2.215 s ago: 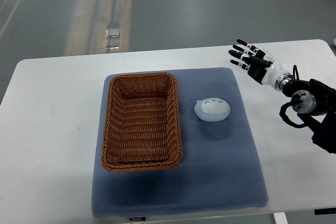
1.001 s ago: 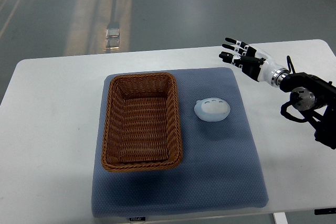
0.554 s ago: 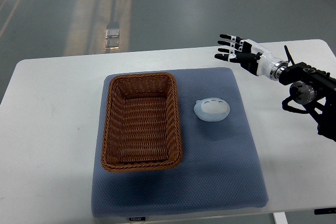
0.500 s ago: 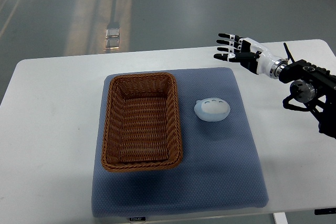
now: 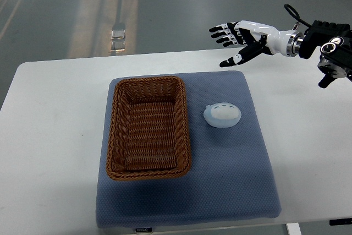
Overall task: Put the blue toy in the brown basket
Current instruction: 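Move the right hand over the white-and-blue toy and lower it, then close the right hand's fingers around the white-and-blue toy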
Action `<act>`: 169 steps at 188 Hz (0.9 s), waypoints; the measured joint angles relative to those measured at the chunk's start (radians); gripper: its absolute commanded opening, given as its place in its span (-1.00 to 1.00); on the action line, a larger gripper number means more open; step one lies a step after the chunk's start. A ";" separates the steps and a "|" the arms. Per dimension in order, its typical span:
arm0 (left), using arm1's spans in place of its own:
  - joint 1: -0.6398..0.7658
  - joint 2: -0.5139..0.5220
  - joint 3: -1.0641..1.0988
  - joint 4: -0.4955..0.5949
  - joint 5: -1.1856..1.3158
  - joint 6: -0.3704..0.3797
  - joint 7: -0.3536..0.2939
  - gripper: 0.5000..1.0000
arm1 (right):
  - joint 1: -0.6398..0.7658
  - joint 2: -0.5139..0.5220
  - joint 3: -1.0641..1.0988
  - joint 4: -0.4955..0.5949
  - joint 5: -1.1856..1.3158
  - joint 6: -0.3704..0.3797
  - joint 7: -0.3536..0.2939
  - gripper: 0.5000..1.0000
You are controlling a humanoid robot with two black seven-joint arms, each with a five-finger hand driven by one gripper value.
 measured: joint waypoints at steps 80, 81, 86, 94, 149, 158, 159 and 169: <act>0.000 0.000 0.001 -0.001 0.001 0.000 0.000 1.00 | 0.042 -0.023 -0.208 0.142 -0.249 -0.052 0.026 0.63; 0.000 0.000 0.001 -0.001 0.001 0.000 0.000 1.00 | 0.042 -0.023 -0.209 0.143 -0.249 -0.053 0.027 0.63; 0.000 0.000 0.001 -0.001 0.001 0.000 0.000 1.00 | 0.043 -0.023 -0.215 0.150 -0.251 -0.053 0.029 0.63; 0.000 0.000 0.001 -0.001 0.001 0.000 0.000 1.00 | 0.043 -0.022 -0.221 0.159 -0.252 -0.053 0.030 0.63; -0.001 0.000 0.001 -0.002 0.000 0.000 0.000 1.00 | 0.032 0.005 -0.286 0.166 -0.290 -0.058 0.032 0.62; -0.003 0.000 0.001 -0.002 0.000 0.000 0.000 1.00 | 0.027 0.015 -0.290 0.159 -0.302 -0.061 0.031 0.62; -0.003 0.000 0.001 -0.002 0.000 0.000 0.000 1.00 | 0.026 0.017 -0.290 0.158 -0.303 -0.062 0.031 0.62; -0.004 0.000 0.001 -0.003 0.000 0.000 0.000 1.00 | 0.017 0.025 -0.295 0.148 -0.313 -0.071 0.029 0.60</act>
